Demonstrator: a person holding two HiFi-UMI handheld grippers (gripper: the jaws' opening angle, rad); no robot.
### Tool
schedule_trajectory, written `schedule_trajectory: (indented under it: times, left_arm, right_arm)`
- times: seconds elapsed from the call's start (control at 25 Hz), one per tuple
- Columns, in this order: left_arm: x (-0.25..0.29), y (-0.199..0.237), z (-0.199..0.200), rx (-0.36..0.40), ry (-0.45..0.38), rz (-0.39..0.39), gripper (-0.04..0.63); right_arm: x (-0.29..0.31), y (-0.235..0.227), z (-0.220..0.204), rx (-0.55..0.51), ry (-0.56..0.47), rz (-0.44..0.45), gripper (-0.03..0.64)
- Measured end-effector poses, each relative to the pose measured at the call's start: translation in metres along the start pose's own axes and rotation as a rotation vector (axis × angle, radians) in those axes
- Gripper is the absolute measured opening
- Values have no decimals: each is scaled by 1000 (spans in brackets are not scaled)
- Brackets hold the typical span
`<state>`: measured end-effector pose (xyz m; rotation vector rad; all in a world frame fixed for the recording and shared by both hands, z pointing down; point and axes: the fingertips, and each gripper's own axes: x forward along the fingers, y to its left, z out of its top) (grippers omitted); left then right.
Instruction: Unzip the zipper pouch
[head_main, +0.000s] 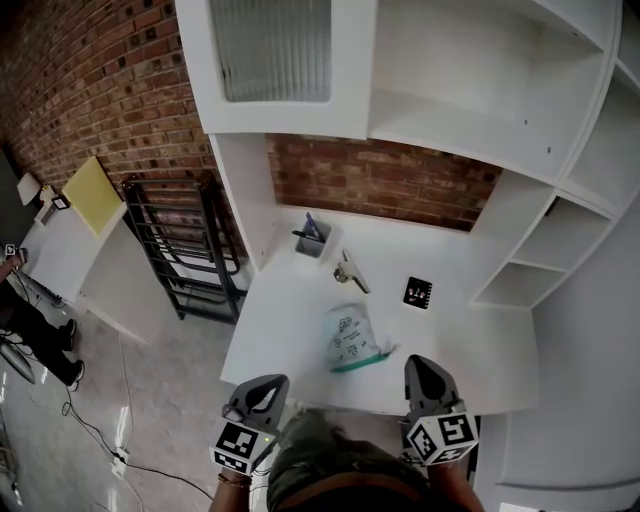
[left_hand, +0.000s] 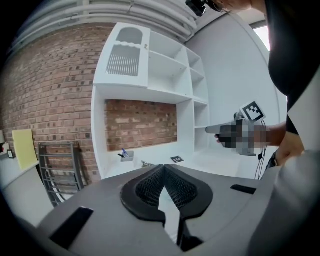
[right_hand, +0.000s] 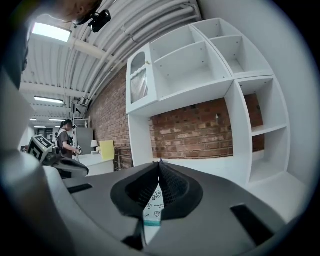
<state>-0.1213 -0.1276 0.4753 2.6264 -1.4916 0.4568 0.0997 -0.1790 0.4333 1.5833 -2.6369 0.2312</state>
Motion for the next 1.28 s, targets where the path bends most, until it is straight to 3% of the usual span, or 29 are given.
schedule_trajectory:
  times: [0.2, 1.08, 1.28]
  left_arm:
    - [-1, -1, 1, -57, -7, 18, 3]
    - [0, 1, -3, -56, 6, 43, 3]
    - [1, 4, 5, -121, -36, 28, 3]
  right_arm:
    - [-2, -3, 0, -9, 4, -4, 0]
    - [-4, -3, -17, 9, 55, 3, 0]
    - [-4, 5, -21, 16, 84, 23, 0]
